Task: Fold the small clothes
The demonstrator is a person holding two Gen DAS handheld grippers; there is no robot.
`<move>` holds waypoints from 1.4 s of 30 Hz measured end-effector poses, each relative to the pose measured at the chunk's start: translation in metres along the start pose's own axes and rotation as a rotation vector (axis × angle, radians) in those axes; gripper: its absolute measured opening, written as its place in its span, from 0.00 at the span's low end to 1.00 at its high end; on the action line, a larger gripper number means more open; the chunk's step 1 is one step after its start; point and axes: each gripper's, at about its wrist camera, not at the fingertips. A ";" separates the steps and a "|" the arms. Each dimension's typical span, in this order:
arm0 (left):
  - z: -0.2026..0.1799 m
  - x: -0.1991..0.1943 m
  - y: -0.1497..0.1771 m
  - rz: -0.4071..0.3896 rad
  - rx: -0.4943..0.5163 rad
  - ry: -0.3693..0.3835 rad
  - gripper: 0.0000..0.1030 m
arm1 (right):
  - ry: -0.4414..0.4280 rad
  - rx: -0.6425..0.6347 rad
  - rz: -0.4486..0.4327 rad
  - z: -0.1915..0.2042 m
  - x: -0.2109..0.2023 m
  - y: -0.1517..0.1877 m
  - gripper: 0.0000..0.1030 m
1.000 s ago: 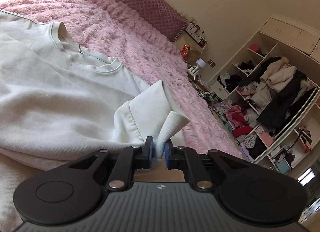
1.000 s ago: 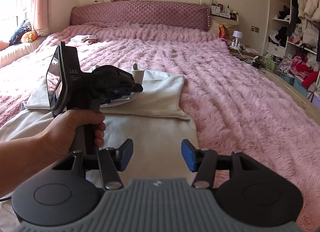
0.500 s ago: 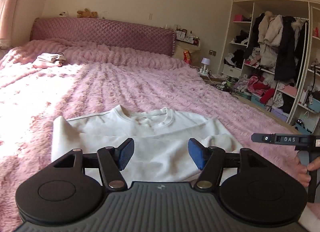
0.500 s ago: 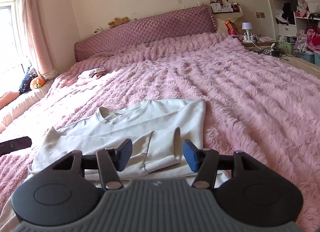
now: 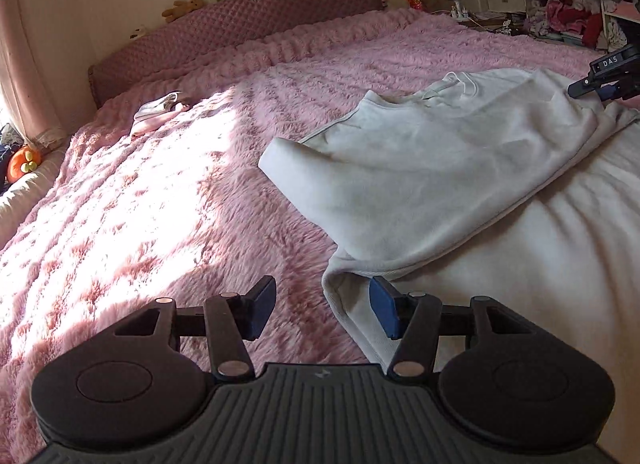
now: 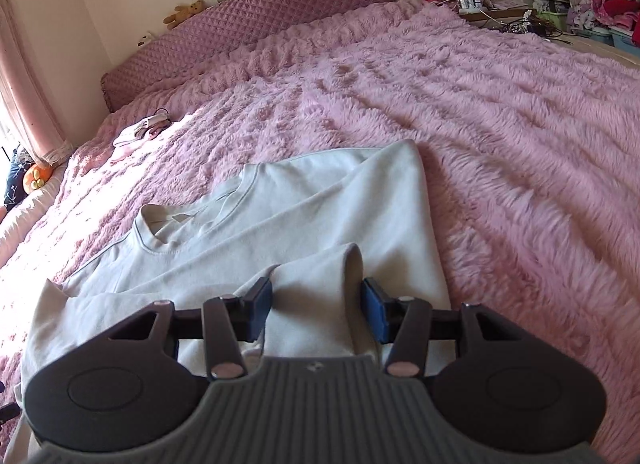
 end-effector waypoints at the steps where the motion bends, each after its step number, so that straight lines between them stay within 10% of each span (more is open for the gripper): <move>1: -0.004 0.002 -0.001 -0.005 0.030 -0.008 0.61 | -0.003 -0.009 0.009 0.000 -0.001 0.001 0.29; 3: -0.010 0.011 0.000 -0.013 0.105 -0.021 0.55 | 0.009 -0.040 0.029 0.002 0.000 0.002 0.04; 8: -0.022 0.016 0.002 -0.005 0.192 -0.004 0.02 | 0.008 -0.052 0.008 0.004 -0.007 0.001 0.02; 14: -0.010 -0.002 0.003 -0.063 0.074 -0.058 0.01 | 0.004 -0.040 -0.137 0.007 -0.048 -0.014 0.00; 21: -0.028 0.012 0.015 0.013 0.108 -0.017 0.01 | 0.079 -0.009 -0.014 -0.023 -0.022 0.007 0.02; 26: -0.034 0.000 0.012 -0.023 0.202 -0.047 0.05 | 0.015 0.108 -0.054 -0.033 -0.043 0.011 0.38; 36: -0.048 0.021 0.010 -0.031 0.346 -0.141 0.29 | -0.018 0.079 -0.009 -0.030 -0.074 0.036 0.41; 42: -0.048 0.030 0.007 0.000 0.327 -0.107 0.06 | -0.023 0.105 0.005 -0.030 -0.066 0.036 0.30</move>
Point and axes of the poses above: each gripper's, at about its wrist camera, not at the fingertips, and x roughly the way its jaws point, z to its left, y to its underside, and after that the axes turned 3 degrees about -y, right-handed
